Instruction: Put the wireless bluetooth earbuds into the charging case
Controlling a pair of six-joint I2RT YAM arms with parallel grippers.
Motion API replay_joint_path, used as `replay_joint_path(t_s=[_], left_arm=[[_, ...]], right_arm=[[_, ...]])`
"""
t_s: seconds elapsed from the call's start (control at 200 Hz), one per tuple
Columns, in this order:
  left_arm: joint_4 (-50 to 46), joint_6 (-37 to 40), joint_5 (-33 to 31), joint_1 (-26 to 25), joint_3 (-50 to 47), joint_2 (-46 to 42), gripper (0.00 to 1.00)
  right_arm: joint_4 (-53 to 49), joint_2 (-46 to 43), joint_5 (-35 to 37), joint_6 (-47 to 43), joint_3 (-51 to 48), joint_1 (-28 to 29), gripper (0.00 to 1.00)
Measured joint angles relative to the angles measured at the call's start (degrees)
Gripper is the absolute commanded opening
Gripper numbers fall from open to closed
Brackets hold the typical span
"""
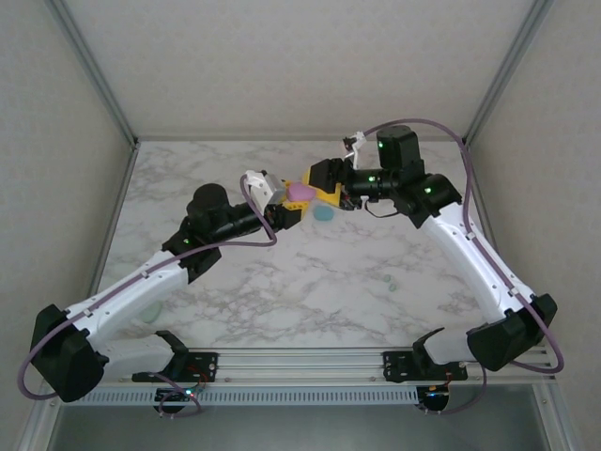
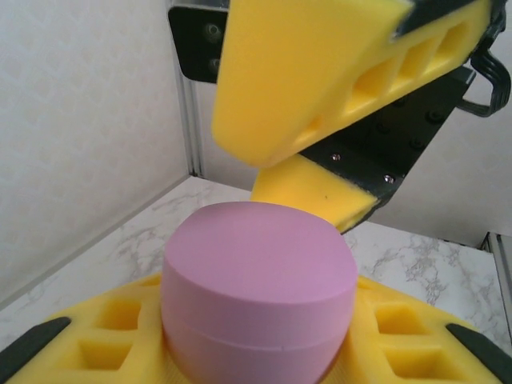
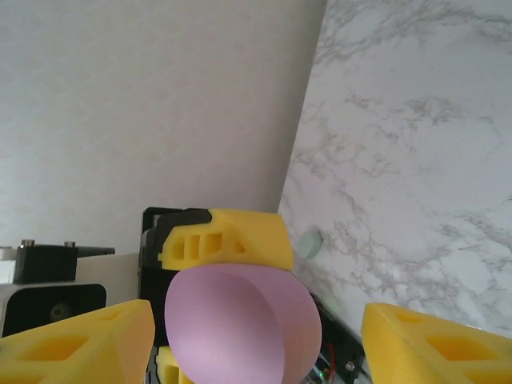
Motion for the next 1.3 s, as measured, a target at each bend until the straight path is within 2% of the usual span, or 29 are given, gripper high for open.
replay_joint_path(t_s=[0.215,0.38,0.616,0.986,1.046,1.161,1.296], left_arm=[[2.1,-2.4,0.7,0.0,0.1,0.9,0.33],[4.2,-4.2,1.9,0.0,0.6,1.6,0.33],[5.0,-4.9,2.1,0.0,0.7,1.7,0.34],[4.4,-4.7,1.8,0.0,0.8,1.7,0.38],[3.4,-4.3,1.7,0.0,0.8,1.7,0.40],[0.7,-2.8,1.2,0.0,0.9,1.7,0.51],[-1.0,-1.4,0.3,0.0,1.4,1.7,0.52]], right_arm=[[8.3,-0.4,-6.8,6.0,-5.9,-0.8,0.69],[15.5,-0.3,-10.8,10.5,-8.0,-0.8,0.58],[21.2,-0.2,-13.6,14.2,-9.2,-0.8,0.50],[25.1,-0.2,-14.1,16.8,-11.0,-1.4,0.22],[25.1,-0.2,-14.0,16.8,-11.5,-1.4,0.21],[26.3,-0.3,-13.2,16.9,-12.5,-1.8,0.19],[27.4,-0.5,-11.5,17.0,-14.3,-1.9,0.17]])
